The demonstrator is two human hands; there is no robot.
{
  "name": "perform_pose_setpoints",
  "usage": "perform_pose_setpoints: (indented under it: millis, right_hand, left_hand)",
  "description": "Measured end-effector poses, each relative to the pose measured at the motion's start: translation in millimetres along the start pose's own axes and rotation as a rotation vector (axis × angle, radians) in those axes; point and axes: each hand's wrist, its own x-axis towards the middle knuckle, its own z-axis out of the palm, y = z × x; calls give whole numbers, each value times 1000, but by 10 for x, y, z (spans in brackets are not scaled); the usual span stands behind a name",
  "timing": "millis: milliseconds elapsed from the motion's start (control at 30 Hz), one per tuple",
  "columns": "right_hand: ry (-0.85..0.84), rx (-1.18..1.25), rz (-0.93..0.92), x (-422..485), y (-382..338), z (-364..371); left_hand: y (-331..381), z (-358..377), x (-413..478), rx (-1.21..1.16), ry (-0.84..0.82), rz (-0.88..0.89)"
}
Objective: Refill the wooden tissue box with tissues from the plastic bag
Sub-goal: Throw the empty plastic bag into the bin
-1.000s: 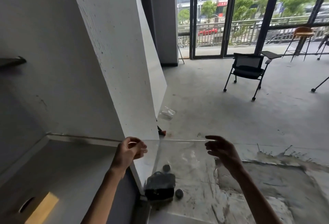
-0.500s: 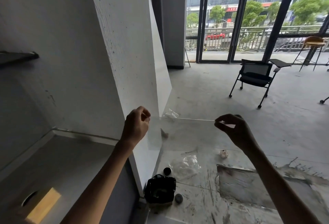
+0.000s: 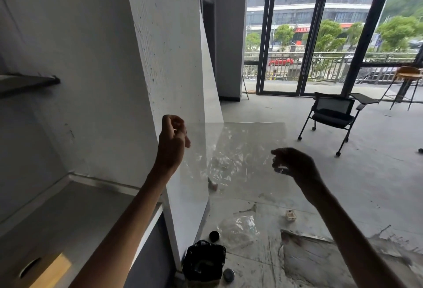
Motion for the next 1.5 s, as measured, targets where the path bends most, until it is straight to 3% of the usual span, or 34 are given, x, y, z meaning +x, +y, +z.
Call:
perform_pose_setpoints:
  millis: [133, 200, 267, 367, 467, 567, 667, 767, 867, 967, 1167, 1367, 1500]
  right_hand:
    - [100, -44, -96, 64, -37, 50]
    - [65, -103, -165, 118, -123, 48]
    - [-10, -226, -235, 198, -237, 32]
    - [-182, -472, -314, 310, -503, 61]
    - [-347, -647, -339, 390, -780, 183]
    - [-403, -875, -399, 448, -939, 253]
    - [-140, -1122, -520, 480, -884, 104]
    - [24, -675, -351, 363, -521, -58]
    - [-234, 18, 104, 134, 96, 20]
    - [-408, 255, 350, -47, 625, 222]
    - [-363, 226, 294, -110, 780, 470]
    - [-474, 126, 233, -121, 605, 491]
    - [-304, -152, 225, -190, 906, 882]
  left_hand:
    - [-199, -20, -36, -12, 17, -125]
    - [-280, -40, -60, 35, 1, -205]
    - [-343, -62, -100, 142, -27, -165]
    - [-324, -34, -156, 182, -328, -3]
    - [-259, 80, -221, 83, -658, -95]
    - [-302, 190, -283, -138, -611, -200]
    - [-334, 208, -367, -285, -499, -285]
    - [-362, 178, -445, -383, -412, -366]
    - [-431, 126, -495, -410, -377, -418]
    - [-513, 82, -561, -412, -375, -456]
    - [-655, -56, -650, -355, -327, -524]
    - [-936, -210, -768, -340, -289, -577]
    - [-1092, 51, -1106, -188, -240, -623]
